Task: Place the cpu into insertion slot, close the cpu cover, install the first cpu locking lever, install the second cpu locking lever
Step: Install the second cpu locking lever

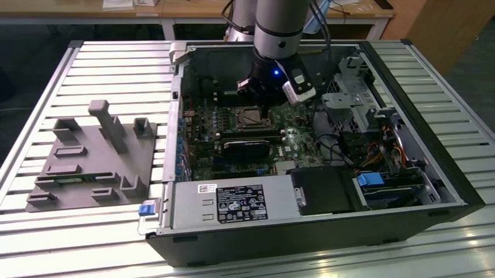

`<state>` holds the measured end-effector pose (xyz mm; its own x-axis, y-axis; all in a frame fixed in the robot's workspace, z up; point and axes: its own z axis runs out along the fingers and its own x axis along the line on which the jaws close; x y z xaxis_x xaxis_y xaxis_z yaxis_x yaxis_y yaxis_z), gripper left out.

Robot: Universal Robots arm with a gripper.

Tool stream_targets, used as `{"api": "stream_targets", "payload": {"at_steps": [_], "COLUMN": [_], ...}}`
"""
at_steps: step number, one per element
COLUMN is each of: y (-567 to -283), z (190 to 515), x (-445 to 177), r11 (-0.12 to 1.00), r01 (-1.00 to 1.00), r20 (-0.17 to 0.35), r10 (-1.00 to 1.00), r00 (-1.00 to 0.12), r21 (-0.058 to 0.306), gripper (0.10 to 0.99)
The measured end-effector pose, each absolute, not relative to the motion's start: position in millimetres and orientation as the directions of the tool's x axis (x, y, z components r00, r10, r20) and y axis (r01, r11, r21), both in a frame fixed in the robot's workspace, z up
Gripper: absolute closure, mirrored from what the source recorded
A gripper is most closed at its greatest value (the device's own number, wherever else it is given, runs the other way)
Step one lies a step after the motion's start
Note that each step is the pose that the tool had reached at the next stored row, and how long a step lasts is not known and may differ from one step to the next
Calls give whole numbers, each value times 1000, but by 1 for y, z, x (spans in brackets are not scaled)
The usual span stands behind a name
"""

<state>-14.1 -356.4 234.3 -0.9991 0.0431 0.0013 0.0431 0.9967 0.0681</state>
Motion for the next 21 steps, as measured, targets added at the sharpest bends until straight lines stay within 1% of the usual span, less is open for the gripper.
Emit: {"api": "stream_targets", "payload": {"at_steps": [3, 9, 15, 21], "y": [-362, -369, -377, -378], "z": [234, 233, 233, 232], "x": [-14, -14, -21, -43], "r11": [996, 994, 994, 994], "r01": [43, 43, 43, 43], "r20": [2, 3, 3, 3], "r10": [43, 43, 43, 43], "r00": [-999, -999, -999, -999], "r21": [73, 104, 105, 105], "gripper": [980, 980, 980, 980]}}
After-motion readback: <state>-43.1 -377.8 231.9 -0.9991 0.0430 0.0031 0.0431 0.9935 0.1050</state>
